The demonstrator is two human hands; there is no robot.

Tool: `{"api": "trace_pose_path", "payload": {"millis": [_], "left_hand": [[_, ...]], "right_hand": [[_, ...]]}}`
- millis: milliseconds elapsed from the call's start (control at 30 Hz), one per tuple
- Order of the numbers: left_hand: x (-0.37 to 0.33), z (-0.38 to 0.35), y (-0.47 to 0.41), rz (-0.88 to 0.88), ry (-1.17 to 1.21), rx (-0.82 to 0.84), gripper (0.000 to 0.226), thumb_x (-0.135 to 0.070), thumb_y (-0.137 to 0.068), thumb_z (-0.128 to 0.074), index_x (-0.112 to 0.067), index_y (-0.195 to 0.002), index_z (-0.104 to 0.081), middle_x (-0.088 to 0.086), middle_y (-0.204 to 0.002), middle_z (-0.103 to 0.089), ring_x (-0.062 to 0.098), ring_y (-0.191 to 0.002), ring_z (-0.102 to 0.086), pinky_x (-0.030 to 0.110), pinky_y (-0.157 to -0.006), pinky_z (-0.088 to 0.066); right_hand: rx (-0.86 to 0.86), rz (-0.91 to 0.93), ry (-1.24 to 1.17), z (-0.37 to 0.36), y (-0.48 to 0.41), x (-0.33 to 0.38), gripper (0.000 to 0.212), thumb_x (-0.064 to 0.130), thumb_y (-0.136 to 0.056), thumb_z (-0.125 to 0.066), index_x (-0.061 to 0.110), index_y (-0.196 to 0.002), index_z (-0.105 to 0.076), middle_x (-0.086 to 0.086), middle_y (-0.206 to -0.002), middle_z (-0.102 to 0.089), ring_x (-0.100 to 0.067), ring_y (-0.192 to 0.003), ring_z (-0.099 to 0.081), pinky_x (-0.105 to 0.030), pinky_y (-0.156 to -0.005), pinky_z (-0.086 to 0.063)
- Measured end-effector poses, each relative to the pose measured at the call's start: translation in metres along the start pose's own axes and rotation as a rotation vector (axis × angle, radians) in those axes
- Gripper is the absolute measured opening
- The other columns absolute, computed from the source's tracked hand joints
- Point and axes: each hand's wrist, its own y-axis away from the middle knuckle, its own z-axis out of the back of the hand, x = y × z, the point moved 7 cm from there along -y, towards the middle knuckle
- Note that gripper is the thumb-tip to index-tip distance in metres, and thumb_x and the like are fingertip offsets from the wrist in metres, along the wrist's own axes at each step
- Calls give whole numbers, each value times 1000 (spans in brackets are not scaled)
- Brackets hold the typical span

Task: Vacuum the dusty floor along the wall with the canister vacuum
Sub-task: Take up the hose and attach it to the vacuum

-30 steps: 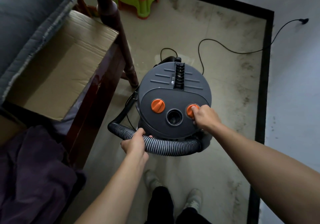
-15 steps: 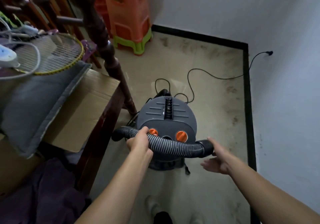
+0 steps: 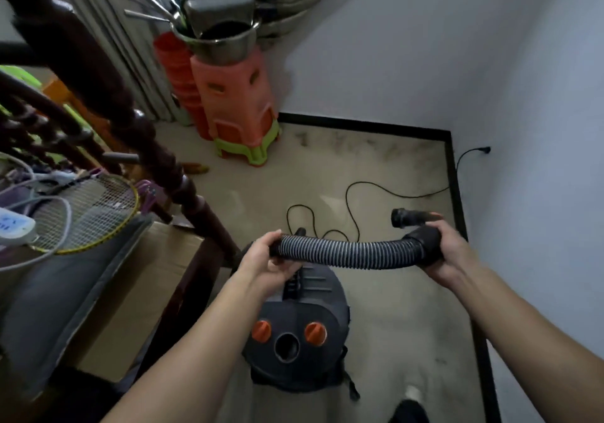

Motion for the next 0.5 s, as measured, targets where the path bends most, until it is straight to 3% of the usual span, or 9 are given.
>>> {"api": "trace_pose_path", "payload": {"millis": [100,167,233,300,367,433,500], "left_hand": [[-4,-34,-28,18,112,-56,36,-17,-90,-62,1,-117,-48,24,-118,-56,40,-110,-58,52,-97,-47],[-11,-52,-52,-18,164,-132,38,-21,-92,-59,-2,-123,-50,21,-124,-57,38,-109,-58,49,-100,-46],[-19,-68,-77,-53,164,-223,43,-26,-93,-58,-3,-129,-52,15,-128,-58,34,-104,-61,44,-91,-50],[-24,-91,-101,-68,116,-301,33,-24,-91,-60,-3,-116,-58,12,-127,-60,32,-86,-63,42,-73,-56],[-32,-122,-121,-96,38,-369,21,-20,-90,-61,-1,-100,-57,12,-126,-61,29,-74,-60,40,-67,-56],[-46,-157,-135,-176,-80,-414,30,-16,-86,-64,2,-109,-56,15,-126,-61,28,-76,-61,39,-67,-54],[-71,-190,-143,-318,-144,-427,58,-9,-80,-69,-2,-133,-46,19,-125,-60,29,-83,-63,40,-61,-54]], "right_hand": [[59,4,19,-2,-31,53,19,20,-90,-51,6,-104,-50,-10,-75,-55,-24,-61,-57,-34,-57,-53],[117,-19,52,-5,-57,87,20,20,-90,-51,4,-102,-51,-12,-76,-55,-25,-65,-56,-39,-65,-52],[159,-61,96,-4,-86,117,21,20,-89,-54,2,-100,-52,-14,-78,-57,-26,-67,-58,-40,-70,-52],[177,-99,131,0,-115,144,19,19,-88,-55,2,-97,-52,-15,-79,-59,-26,-68,-59,-42,-72,-52],[158,-126,121,7,-143,170,18,20,-89,-54,3,-94,-53,-14,-79,-59,-26,-69,-59,-42,-69,-52],[105,-145,62,16,-170,195,16,20,-89,-54,4,-94,-55,-13,-82,-59,-27,-71,-59,-41,-66,-51],[60,-163,38,22,-195,217,12,18,-90,-53,7,-93,-56,-12,-86,-60,-26,-72,-59,-37,-62,-51]]}}
